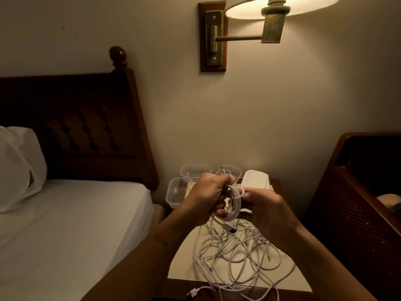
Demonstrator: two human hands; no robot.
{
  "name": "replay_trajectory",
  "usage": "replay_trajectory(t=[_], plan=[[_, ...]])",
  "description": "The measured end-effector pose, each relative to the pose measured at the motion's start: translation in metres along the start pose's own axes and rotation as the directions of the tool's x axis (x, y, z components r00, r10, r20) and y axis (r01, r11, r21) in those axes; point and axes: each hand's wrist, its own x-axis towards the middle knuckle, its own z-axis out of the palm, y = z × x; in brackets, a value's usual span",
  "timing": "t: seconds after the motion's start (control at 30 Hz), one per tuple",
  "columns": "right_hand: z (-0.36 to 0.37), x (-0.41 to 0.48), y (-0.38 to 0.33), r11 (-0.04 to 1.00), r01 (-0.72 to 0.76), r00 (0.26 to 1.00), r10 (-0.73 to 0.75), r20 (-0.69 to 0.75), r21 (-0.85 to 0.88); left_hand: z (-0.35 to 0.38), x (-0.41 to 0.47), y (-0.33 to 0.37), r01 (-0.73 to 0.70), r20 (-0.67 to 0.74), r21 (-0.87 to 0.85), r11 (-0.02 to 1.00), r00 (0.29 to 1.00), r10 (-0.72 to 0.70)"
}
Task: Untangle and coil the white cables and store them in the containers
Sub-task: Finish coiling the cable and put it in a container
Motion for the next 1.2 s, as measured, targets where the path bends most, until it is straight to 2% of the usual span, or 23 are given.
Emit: replay_trajectory(t=[0.07, 0.17, 0.3, 0.33, 0.43, 0.57, 0.6, 0.67, 0.83, 0.97, 1.07, 1.2], plan=[[0.007, -0.003, 0.002, 0.98, 0.062, 0.998, -0.063, -0.001, -0.188, -0.001, 0.002, -0.002, -0.01, 0.006, 0.004, 1.0, 1.0, 0.01], [0.014, -0.005, 0.006, 0.888, 0.113, 0.983, -0.166, -0.081, -0.446, 0.0, 0.005, -0.005, -0.001, -0.016, 0.02, 1.0, 1.0, 0.002], [0.016, -0.004, 0.01, 0.869, 0.029, 0.988, -0.099, -0.116, -0.494, 0.002, 0.007, -0.008, 0.014, -0.026, -0.004, 1.0, 1.0, -0.014], [0.017, -0.005, 0.012, 0.827, 0.023, 0.987, -0.11, -0.121, -0.562, 0.002, 0.008, -0.008, 0.017, -0.034, -0.008, 1.0, 0.999, -0.018], [0.02, -0.008, 0.018, 0.558, 0.032, 0.959, -0.252, -0.133, -0.83, 0.002, 0.011, -0.008, 0.055, -0.068, -0.071, 0.996, 0.996, -0.059], [0.025, -0.014, 0.019, 0.268, -0.024, 0.955, -0.279, -0.101, -0.963, 0.004, 0.016, -0.009, 0.09, -0.102, -0.137, 0.986, 0.989, -0.105], [0.026, -0.013, 0.02, 0.225, -0.021, 0.959, -0.272, -0.083, -0.974, 0.005, 0.017, -0.009, 0.096, -0.109, -0.151, 0.984, 0.988, -0.113], [0.027, -0.012, 0.018, 0.275, 0.007, 0.961, -0.266, -0.069, -0.961, 0.006, 0.019, -0.01, 0.097, -0.114, -0.169, 0.981, 0.987, -0.117], [0.023, -0.016, 0.02, 0.563, 0.086, 0.972, -0.23, -0.056, -0.822, 0.0, 0.024, -0.009, 0.084, -0.153, -0.277, 0.957, 0.98, -0.13], [0.018, -0.029, 0.023, 0.646, 0.182, 0.967, -0.253, 0.017, -0.741, -0.007, 0.025, -0.006, 0.133, -0.114, -0.397, 0.908, 0.975, -0.192], [0.002, -0.032, 0.023, 0.648, 0.196, 0.97, -0.238, 0.049, -0.736, -0.007, 0.022, -0.008, 0.164, -0.083, -0.442, 0.882, 0.971, -0.222], [-0.02, -0.025, 0.027, 0.461, 0.252, 0.929, -0.363, 0.079, -0.851, -0.005, 0.017, -0.007, 0.183, -0.037, -0.432, 0.883, 0.975, -0.22]])
